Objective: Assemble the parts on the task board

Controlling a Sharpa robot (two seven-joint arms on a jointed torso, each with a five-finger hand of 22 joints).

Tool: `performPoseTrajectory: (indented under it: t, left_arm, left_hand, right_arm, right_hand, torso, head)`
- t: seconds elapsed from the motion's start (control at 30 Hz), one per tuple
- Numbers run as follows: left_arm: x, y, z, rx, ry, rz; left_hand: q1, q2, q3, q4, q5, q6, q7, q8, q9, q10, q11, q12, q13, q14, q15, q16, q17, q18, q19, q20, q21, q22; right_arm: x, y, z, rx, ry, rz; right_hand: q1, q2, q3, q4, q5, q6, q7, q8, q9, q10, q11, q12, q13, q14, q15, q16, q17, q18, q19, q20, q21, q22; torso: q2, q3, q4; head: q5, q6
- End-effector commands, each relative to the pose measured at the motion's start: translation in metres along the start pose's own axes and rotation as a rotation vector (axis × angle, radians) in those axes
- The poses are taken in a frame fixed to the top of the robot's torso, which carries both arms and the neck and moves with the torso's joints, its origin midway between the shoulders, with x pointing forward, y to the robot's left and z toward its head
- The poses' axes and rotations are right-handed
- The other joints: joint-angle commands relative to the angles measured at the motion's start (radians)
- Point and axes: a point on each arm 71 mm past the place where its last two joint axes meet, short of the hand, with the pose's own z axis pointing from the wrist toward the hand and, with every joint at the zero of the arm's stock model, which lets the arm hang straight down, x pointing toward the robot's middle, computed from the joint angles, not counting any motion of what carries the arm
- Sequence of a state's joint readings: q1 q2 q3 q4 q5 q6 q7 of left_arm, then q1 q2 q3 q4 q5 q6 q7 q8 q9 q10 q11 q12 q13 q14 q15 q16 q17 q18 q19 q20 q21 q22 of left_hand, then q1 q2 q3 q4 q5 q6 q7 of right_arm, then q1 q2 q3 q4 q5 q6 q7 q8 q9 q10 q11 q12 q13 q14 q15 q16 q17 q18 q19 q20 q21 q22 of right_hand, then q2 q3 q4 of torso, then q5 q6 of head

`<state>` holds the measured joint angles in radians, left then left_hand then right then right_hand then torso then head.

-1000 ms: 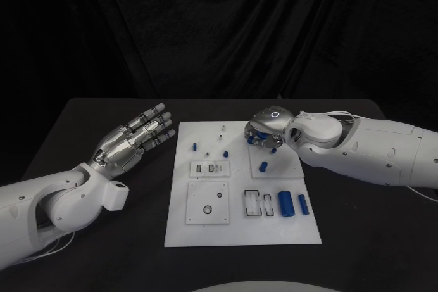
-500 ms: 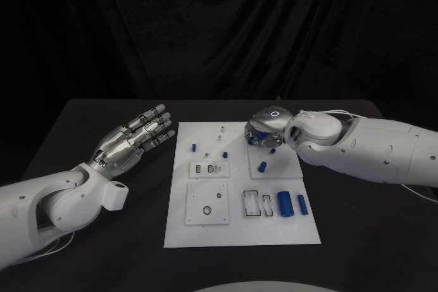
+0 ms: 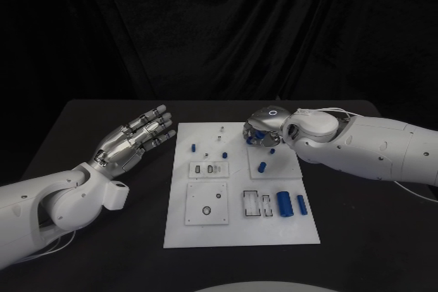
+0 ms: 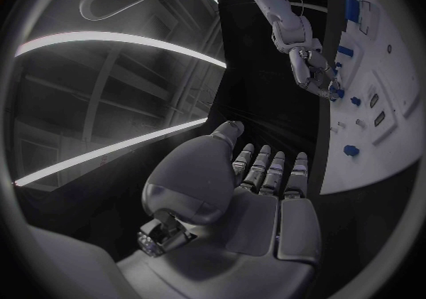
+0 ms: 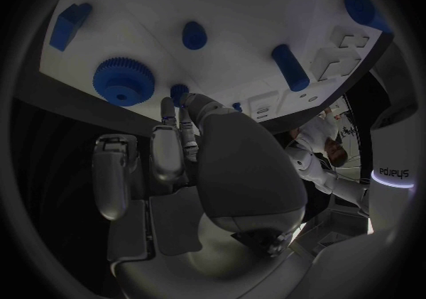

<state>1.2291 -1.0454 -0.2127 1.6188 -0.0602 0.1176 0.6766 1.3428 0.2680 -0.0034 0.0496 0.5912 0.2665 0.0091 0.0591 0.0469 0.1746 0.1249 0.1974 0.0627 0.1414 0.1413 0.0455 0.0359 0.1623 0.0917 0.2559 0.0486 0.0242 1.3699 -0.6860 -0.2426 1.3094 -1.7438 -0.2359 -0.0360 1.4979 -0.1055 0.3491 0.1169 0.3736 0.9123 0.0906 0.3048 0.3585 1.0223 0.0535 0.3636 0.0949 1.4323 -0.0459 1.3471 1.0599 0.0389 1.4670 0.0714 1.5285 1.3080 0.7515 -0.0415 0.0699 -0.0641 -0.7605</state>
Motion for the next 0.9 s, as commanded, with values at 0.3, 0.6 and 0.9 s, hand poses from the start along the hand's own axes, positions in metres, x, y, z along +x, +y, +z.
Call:
performPoseTrajectory:
  t: [0.3, 0.6, 0.9]
  left_arm:
    - [0.002, -0.001, 0.002, 0.012, 0.021, -0.014]
    - [0.001, -0.001, 0.0, 0.01, 0.02, -0.013]
    - [0.002, -0.001, 0.0, 0.008, 0.019, -0.013]
  left_hand:
    - [-0.012, -0.002, 0.008, 0.0, 0.004, 0.011, 0.003, 0.008, 0.002, 0.001, 0.007, 0.006, 0.0, 0.001, 0.008, -0.001, 0.001, 0.019, -0.002, 0.008, 0.001, 0.001]
    - [-0.013, -0.002, 0.009, -0.001, 0.004, 0.014, 0.005, 0.01, 0.003, 0.001, 0.008, 0.007, -0.001, 0.001, 0.008, 0.0, 0.001, 0.019, -0.002, 0.009, 0.001, 0.001]
    - [-0.015, -0.003, 0.012, -0.003, 0.004, 0.02, 0.009, 0.012, 0.004, 0.002, 0.008, 0.011, 0.0, 0.003, 0.01, 0.0, 0.001, 0.019, -0.001, 0.011, 0.002, 0.001]
  right_arm:
    - [0.009, 0.001, 0.0, -0.011, 0.036, 0.008]
    - [0.0, 0.002, -0.003, -0.017, -0.036, 0.044]
    - [-0.036, 0.008, 0.001, -0.033, -0.114, 0.053]
  right_hand:
    - [0.019, -0.002, 0.004, -0.019, 0.009, 0.042, 0.004, 0.003, 0.025, 0.057, -0.01, -0.022, 0.002, -0.001, -0.001, -0.007, 0.002, -0.014, 0.03, -0.004, -0.006, 0.182]
    - [0.018, -0.004, -0.001, -0.024, 0.01, 0.077, 0.006, 0.011, 0.046, 0.104, -0.014, -0.035, 0.005, 0.002, -0.004, -0.007, 0.007, -0.015, 0.032, -0.008, -0.005, 0.186]
    - [0.012, -0.009, -0.002, -0.021, 0.02, 0.084, 0.012, 0.005, 0.052, 0.12, -0.012, -0.048, 0.004, 0.006, 0.004, -0.006, 0.011, -0.016, 0.035, -0.003, -0.004, 0.189]
  torso:
    - [-0.001, -0.0004, 0.0005]
    - [-0.002, 0.0, -0.0013]
    - [-0.003, -0.0002, -0.0024]
  head:
    - [0.003, 0.003]
    - [0.002, 0.006]
    - [0.008, 0.006]
